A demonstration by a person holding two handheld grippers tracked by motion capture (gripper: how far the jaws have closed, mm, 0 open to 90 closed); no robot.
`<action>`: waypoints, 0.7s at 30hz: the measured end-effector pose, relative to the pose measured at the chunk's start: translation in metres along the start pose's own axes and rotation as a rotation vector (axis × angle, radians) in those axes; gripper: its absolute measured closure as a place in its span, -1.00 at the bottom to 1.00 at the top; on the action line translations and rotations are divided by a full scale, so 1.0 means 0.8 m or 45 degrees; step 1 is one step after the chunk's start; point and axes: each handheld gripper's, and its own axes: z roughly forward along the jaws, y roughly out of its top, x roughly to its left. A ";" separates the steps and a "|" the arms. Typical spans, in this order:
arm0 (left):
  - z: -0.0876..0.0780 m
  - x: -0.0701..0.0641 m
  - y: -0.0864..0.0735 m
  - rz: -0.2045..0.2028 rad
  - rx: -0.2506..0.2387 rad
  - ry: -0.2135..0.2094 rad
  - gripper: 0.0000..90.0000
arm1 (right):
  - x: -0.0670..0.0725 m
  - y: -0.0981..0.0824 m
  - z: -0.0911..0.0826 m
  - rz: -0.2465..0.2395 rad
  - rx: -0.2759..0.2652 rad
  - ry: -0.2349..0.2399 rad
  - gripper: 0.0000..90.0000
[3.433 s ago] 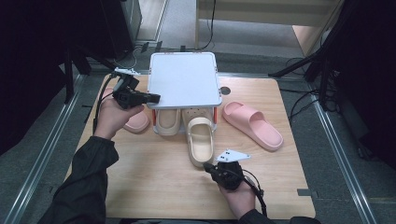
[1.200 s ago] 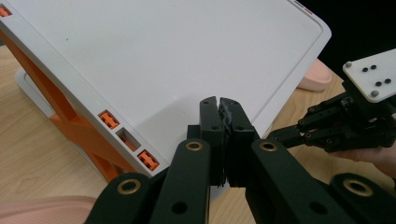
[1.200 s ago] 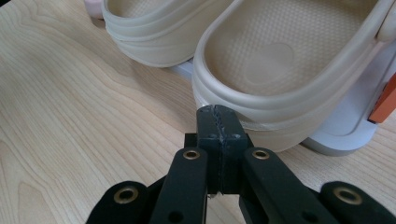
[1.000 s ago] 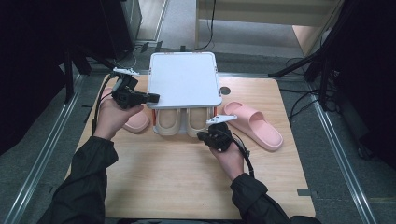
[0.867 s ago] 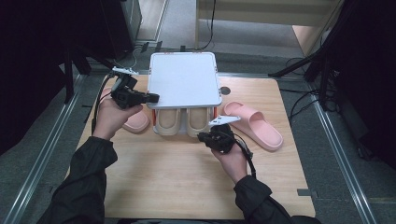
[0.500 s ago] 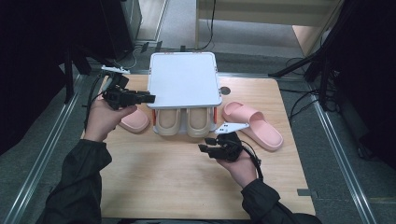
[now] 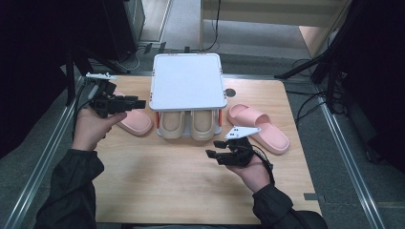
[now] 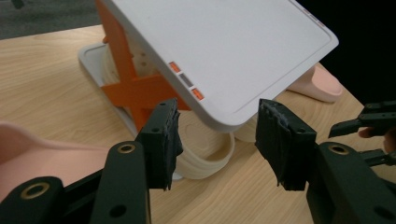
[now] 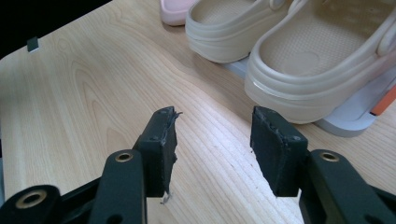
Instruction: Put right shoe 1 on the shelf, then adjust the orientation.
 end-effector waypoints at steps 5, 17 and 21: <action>-0.007 0.010 -0.012 -0.024 -0.006 0.031 0.24 | -0.008 0.002 -0.003 0.015 0.005 0.002 0.14; -0.006 0.042 -0.038 -0.055 0.002 0.092 0.99 | -0.017 0.005 -0.001 0.032 0.029 -0.001 0.23; 0.001 0.060 -0.047 -0.086 0.005 0.124 0.98 | -0.018 0.005 0.001 0.034 0.039 -0.002 0.23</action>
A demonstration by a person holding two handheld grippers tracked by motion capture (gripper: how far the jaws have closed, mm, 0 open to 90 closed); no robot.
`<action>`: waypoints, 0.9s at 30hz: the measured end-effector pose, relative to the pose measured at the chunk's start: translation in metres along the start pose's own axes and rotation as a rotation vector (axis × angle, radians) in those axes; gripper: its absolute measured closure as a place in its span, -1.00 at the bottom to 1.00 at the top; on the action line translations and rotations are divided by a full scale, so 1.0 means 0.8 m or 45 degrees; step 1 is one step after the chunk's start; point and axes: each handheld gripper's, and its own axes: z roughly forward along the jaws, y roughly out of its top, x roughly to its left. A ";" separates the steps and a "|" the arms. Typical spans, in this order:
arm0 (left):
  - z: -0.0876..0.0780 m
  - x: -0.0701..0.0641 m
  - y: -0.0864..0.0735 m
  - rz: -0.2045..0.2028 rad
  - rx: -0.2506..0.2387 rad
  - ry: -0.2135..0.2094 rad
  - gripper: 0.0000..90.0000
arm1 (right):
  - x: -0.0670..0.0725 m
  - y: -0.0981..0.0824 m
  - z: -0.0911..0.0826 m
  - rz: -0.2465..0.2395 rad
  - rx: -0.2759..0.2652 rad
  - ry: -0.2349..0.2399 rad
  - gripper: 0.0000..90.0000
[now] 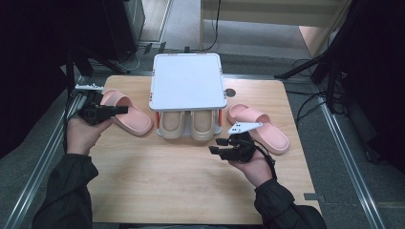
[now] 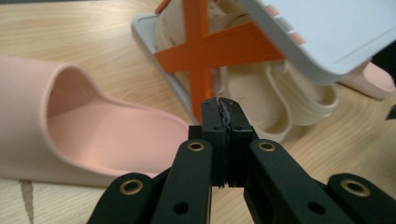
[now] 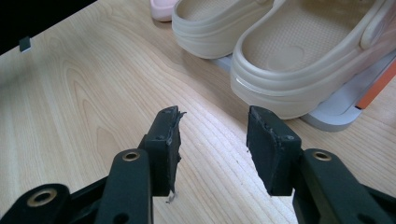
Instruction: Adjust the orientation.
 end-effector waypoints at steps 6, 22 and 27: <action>0.012 0.024 -0.013 -0.033 -0.008 0.054 0.97 | 0.000 -0.001 0.005 -0.008 0.022 -0.002 0.22; 0.048 0.070 -0.030 -0.125 0.032 0.121 0.98 | -0.005 -0.004 0.007 0.031 -0.016 0.013 0.23; 0.066 0.081 -0.035 -0.156 0.062 0.142 0.98 | -0.005 -0.008 0.003 0.025 -0.032 0.001 0.23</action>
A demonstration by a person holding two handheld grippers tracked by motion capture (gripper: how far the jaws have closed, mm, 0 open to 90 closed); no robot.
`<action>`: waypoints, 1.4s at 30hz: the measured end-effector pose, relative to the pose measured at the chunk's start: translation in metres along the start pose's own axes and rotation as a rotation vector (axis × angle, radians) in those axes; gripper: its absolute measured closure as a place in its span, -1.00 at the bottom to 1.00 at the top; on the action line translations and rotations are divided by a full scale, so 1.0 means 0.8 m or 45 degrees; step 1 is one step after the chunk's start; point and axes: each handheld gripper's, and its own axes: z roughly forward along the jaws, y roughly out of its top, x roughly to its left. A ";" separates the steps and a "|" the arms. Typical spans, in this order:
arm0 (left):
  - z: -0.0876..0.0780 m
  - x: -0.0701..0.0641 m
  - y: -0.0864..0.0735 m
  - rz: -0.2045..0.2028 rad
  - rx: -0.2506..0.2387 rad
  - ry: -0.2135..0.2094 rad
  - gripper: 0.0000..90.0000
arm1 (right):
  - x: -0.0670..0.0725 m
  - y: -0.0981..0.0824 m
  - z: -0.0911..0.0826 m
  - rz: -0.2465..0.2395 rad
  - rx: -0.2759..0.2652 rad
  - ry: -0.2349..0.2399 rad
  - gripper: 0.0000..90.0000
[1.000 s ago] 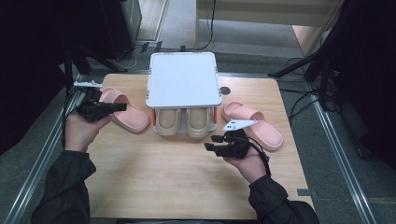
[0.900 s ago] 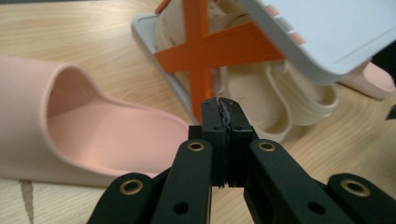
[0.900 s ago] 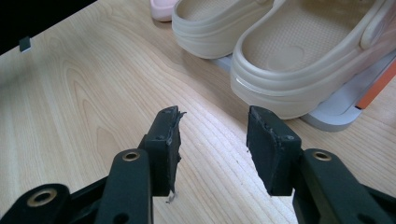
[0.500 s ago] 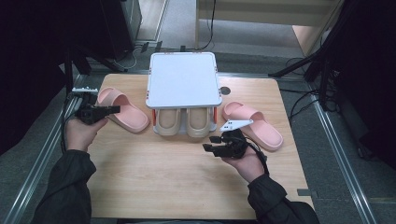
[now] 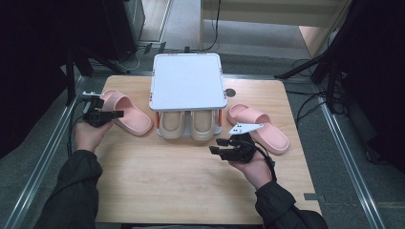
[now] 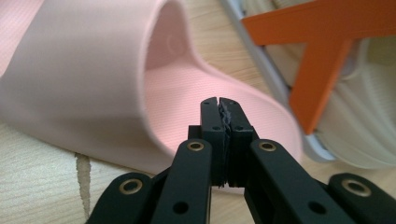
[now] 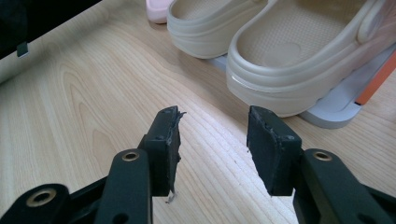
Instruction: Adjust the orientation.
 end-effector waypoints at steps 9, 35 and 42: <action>0.022 0.007 -0.003 -0.006 0.034 0.030 0.97 | -0.001 -0.006 -0.007 0.005 -0.012 -0.017 0.22; -0.001 0.033 -0.021 -0.016 0.076 0.024 0.94 | -0.006 0.001 0.000 0.025 -0.019 0.013 0.22; -0.013 0.041 -0.027 -0.021 0.084 0.041 0.94 | -0.006 0.004 0.004 0.019 -0.015 0.025 0.23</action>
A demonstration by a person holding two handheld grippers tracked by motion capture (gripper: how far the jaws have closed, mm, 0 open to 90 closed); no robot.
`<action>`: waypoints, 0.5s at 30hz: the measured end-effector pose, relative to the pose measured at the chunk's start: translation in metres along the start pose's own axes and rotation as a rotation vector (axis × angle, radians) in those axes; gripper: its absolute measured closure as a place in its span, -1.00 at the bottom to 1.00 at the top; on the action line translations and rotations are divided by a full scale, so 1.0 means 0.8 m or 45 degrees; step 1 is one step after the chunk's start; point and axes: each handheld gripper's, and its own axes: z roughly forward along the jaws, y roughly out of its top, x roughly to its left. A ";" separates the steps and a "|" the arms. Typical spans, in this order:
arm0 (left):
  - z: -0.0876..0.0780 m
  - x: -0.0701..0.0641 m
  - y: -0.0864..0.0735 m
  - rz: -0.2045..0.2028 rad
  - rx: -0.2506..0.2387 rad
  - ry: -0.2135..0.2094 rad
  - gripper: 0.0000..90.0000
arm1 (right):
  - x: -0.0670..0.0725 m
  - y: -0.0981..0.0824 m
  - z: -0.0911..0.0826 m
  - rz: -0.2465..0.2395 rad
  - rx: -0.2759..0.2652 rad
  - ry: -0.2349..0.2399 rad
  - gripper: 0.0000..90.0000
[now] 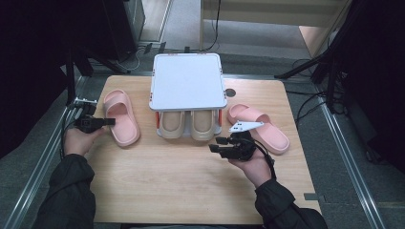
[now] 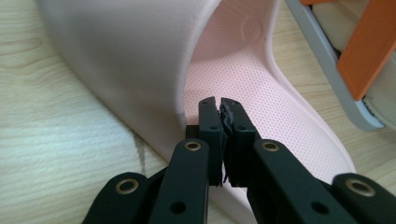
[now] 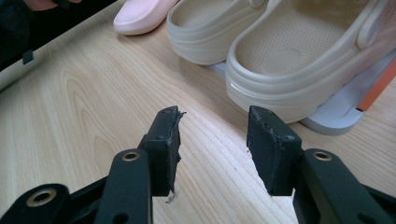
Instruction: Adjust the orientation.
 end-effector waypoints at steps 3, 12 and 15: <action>-0.004 0.004 -0.002 -0.003 0.005 0.000 0.90 | 0.001 0.001 0.002 -0.005 0.004 0.004 0.23; -0.009 0.010 -0.004 -0.023 0.000 -0.004 0.86 | 0.001 0.003 0.004 -0.007 0.007 0.008 0.23; -0.013 0.006 -0.002 -0.036 0.006 -0.038 0.64 | 0.001 0.003 0.004 -0.007 0.007 0.007 0.23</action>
